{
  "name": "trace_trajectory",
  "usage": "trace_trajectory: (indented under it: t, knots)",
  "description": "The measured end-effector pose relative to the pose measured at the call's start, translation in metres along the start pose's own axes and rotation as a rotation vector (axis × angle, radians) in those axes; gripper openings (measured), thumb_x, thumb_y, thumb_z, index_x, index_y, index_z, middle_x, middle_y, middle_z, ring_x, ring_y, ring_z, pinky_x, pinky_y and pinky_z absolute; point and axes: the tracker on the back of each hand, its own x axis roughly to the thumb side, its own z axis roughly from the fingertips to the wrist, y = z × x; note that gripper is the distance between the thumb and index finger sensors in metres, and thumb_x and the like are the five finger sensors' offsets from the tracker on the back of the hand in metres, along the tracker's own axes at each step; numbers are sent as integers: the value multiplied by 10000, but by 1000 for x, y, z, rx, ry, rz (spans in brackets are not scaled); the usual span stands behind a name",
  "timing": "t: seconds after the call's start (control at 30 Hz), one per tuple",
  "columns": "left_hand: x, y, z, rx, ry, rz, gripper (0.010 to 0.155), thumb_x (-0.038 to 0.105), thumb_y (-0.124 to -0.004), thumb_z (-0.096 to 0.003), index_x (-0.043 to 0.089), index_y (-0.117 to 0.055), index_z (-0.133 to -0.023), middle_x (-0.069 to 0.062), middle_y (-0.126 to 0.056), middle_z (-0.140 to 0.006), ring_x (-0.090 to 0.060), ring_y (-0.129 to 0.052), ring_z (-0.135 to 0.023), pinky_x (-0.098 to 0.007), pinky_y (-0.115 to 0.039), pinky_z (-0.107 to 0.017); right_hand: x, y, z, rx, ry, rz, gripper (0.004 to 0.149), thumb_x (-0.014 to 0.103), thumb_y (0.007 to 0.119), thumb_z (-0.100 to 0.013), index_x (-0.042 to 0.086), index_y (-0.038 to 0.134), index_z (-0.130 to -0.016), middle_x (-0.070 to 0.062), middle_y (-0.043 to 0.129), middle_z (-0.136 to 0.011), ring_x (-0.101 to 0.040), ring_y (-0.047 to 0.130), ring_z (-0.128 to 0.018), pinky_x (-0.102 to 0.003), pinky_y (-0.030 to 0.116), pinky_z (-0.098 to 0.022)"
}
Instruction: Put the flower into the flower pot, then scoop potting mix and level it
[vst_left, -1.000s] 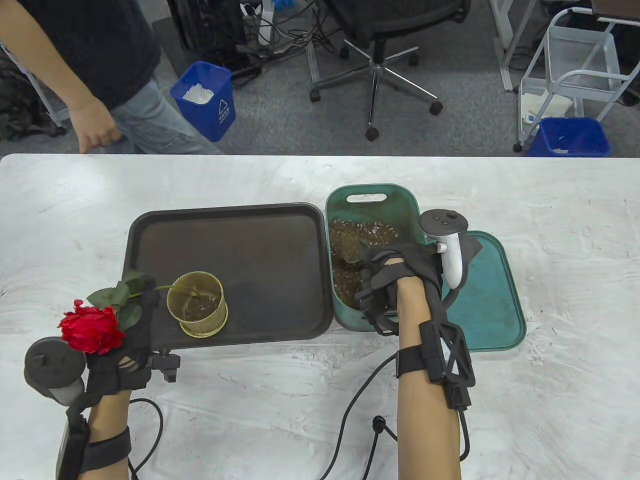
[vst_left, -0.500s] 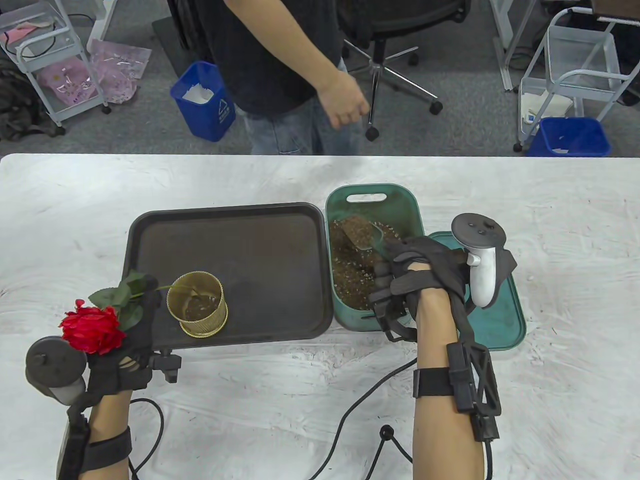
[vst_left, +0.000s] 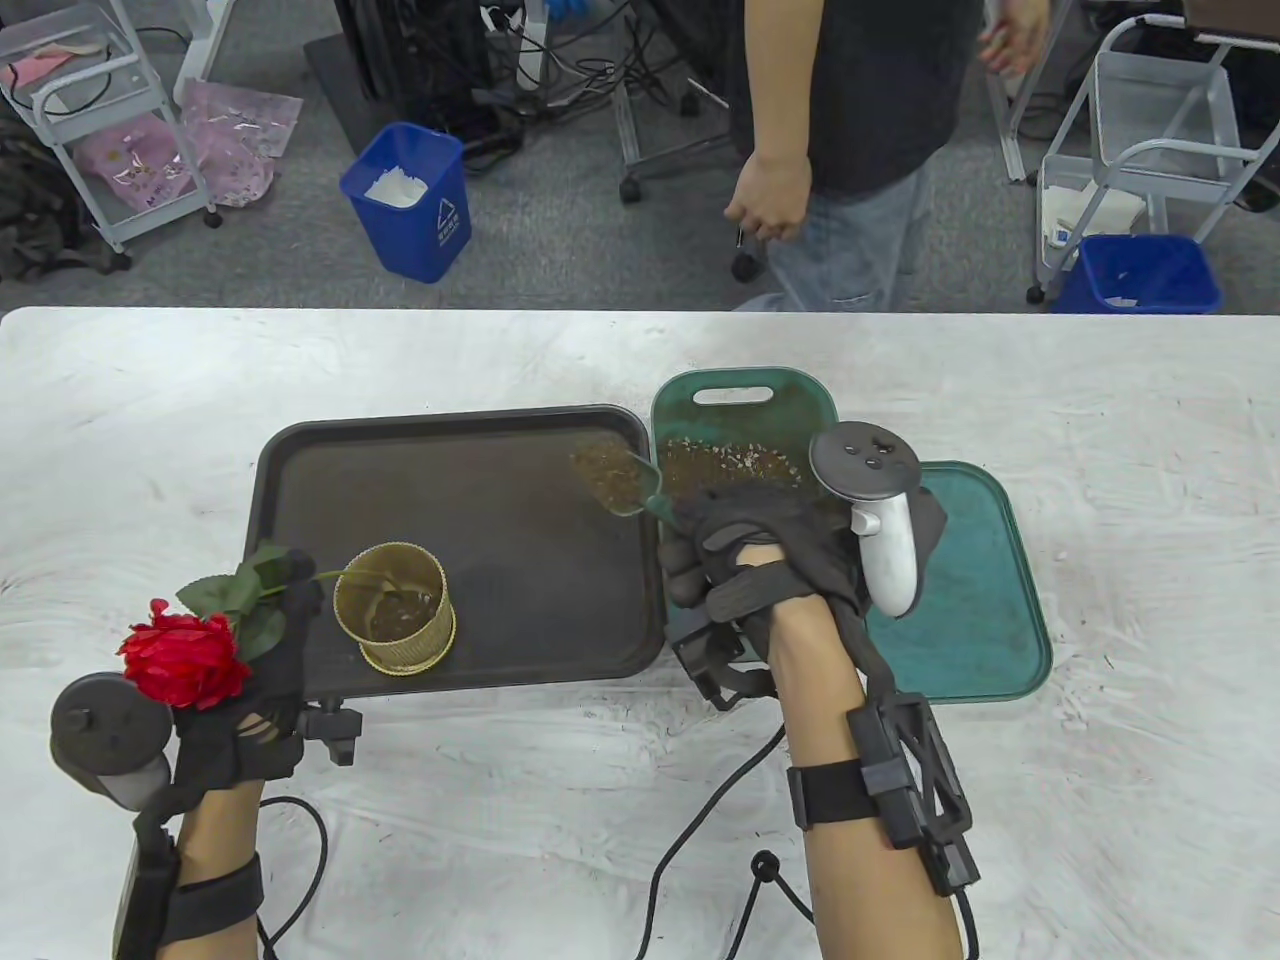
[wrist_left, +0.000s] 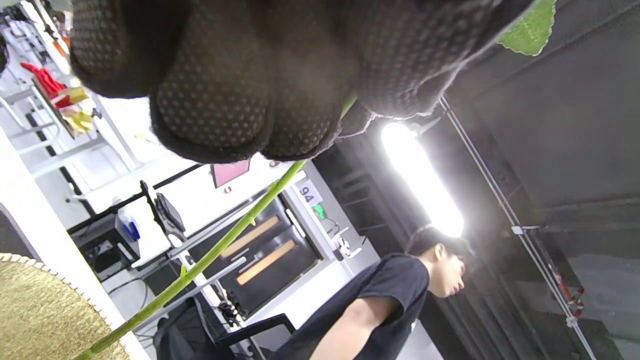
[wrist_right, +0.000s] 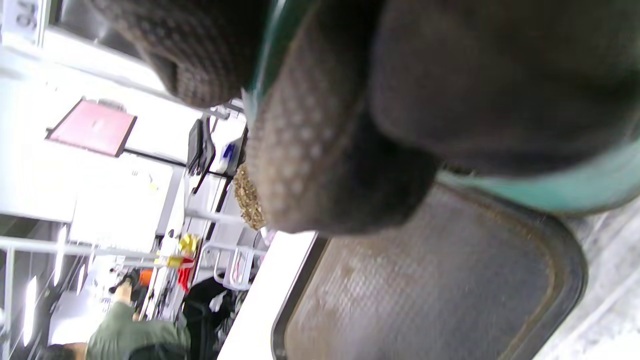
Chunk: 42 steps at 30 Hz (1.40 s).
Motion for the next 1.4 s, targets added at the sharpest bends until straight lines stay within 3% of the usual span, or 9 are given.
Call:
trace_trajectory:
  t: [0.33, 0.63, 0.9, 1.4]
  knots:
    - [0, 2, -1, 7, 8, 4, 424, 416, -850, -415, 255, -896, -804, 2, -990, -691, -290, -1048, -466, -446, -861, -455, 16, 80, -8, 157, -41, 107, 516, 337, 776, -402, 10, 791, -801, -140, 1034, -497, -255, 1086, -183, -354, 960, -51]
    - [0, 2, -1, 7, 10, 7, 425, 417, -850, -415, 255, -896, -805, 3, -989, -692, -289, -1048, -467, -446, -861, -457, 12, 134, -23, 162, -9, 268, 517, 338, 778, -402, 9, 792, -800, -143, 1034, -497, -258, 1086, -184, -357, 960, -52]
    - [0, 3, -1, 8, 7, 4, 424, 417, -851, -414, 256, -897, -803, 4, -990, -691, -289, -1048, -465, -445, -861, -456, 13, 164, -25, 82, -52, 459, 517, 339, 789, -401, 8, 794, -797, -147, 1036, -494, -262, 1087, -184, -361, 961, -52]
    - [2, 5, -1, 13, -4, -24, 421, 415, -852, -415, 252, -900, -800, 2, -991, -690, -290, -1049, -464, -446, -862, -455, 51, 226, 13, -150, -313, 1061, 523, 341, 847, -377, 39, 805, -802, -135, 1039, -514, -268, 1088, -212, -374, 962, -79]
